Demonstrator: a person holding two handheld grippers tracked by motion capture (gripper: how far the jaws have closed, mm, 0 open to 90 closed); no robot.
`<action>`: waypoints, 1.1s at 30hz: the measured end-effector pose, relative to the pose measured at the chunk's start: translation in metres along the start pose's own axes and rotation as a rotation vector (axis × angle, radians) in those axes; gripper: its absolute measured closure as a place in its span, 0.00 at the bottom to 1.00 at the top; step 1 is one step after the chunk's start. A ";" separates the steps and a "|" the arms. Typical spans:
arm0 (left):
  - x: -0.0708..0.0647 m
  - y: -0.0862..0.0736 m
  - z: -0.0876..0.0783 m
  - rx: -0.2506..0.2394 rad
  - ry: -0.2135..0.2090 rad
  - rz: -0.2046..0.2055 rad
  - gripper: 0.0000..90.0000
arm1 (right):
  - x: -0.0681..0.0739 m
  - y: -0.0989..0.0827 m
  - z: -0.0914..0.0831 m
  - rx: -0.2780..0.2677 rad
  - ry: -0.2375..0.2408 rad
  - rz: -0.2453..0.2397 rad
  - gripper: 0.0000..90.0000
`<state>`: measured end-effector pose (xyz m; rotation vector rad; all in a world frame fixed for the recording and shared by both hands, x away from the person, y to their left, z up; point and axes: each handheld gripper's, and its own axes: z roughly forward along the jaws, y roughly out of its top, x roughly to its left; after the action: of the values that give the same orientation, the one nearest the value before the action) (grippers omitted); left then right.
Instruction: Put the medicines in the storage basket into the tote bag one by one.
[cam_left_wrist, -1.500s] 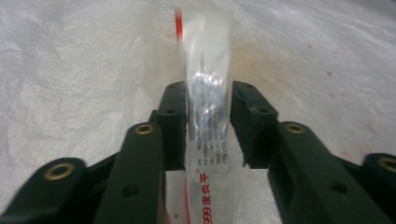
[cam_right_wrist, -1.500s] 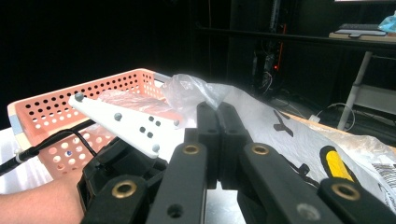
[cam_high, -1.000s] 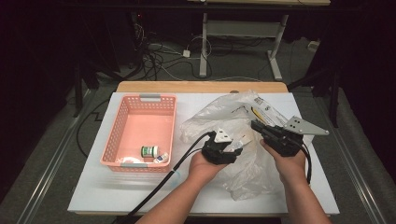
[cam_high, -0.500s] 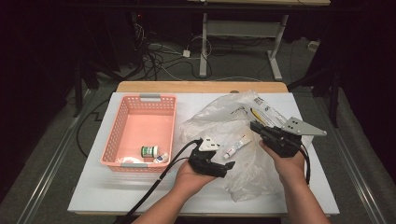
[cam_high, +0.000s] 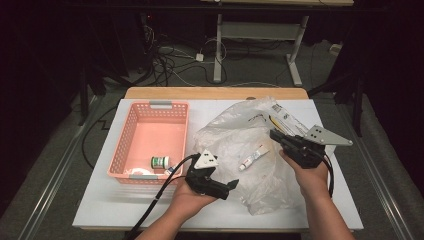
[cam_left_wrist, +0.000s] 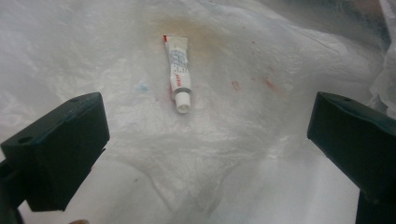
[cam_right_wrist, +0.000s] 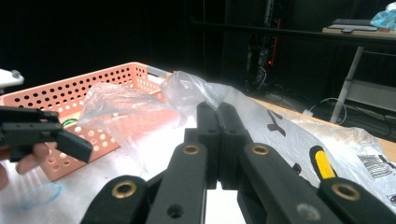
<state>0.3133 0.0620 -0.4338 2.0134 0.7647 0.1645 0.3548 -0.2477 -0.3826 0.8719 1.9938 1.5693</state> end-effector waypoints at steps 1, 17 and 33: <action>0.001 -0.001 -0.004 -0.006 0.003 -0.003 0.00 | 0.000 0.000 0.000 0.001 0.000 0.000 1.00; 0.024 -0.019 -0.052 -0.032 0.073 -0.045 0.00 | 0.002 0.001 0.000 0.001 0.003 -0.007 1.00; 0.058 -0.033 -0.081 -0.041 0.169 -0.146 0.00 | 0.002 -0.001 0.002 0.007 -0.002 -0.005 1.00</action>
<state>0.3123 0.1667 -0.4273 1.9134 1.0040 0.2653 0.3545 -0.2452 -0.3835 0.8699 2.0002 1.5589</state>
